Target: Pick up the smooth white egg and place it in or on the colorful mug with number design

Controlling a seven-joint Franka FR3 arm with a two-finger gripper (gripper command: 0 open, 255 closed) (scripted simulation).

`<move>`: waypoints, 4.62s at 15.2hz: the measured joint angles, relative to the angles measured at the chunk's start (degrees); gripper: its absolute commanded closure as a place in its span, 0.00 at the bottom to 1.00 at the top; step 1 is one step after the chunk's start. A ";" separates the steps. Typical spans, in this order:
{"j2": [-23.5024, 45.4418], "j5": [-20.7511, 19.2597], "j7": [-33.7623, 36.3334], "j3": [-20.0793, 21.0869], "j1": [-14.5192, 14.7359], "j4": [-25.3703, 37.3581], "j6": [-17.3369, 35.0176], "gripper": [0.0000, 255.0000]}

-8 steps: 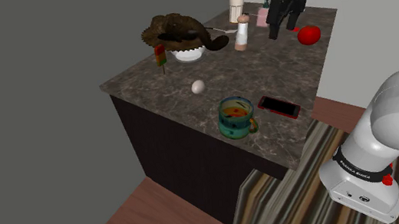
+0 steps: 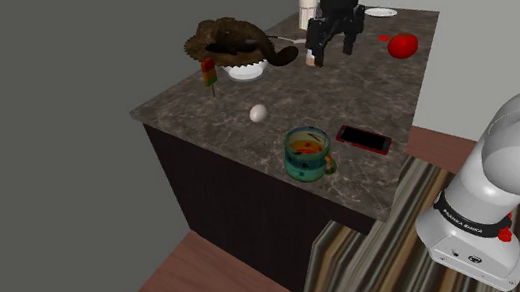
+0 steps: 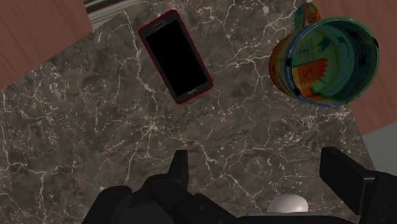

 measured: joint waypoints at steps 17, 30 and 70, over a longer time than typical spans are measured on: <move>41.48 -3.94 33.27 6.54 -0.71 26.44 5.58 0.00; 55.46 -5.33 40.75 4.89 0.17 34.96 8.26 0.00; 51.04 -4.44 39.99 5.30 0.22 45.12 -6.17 1.00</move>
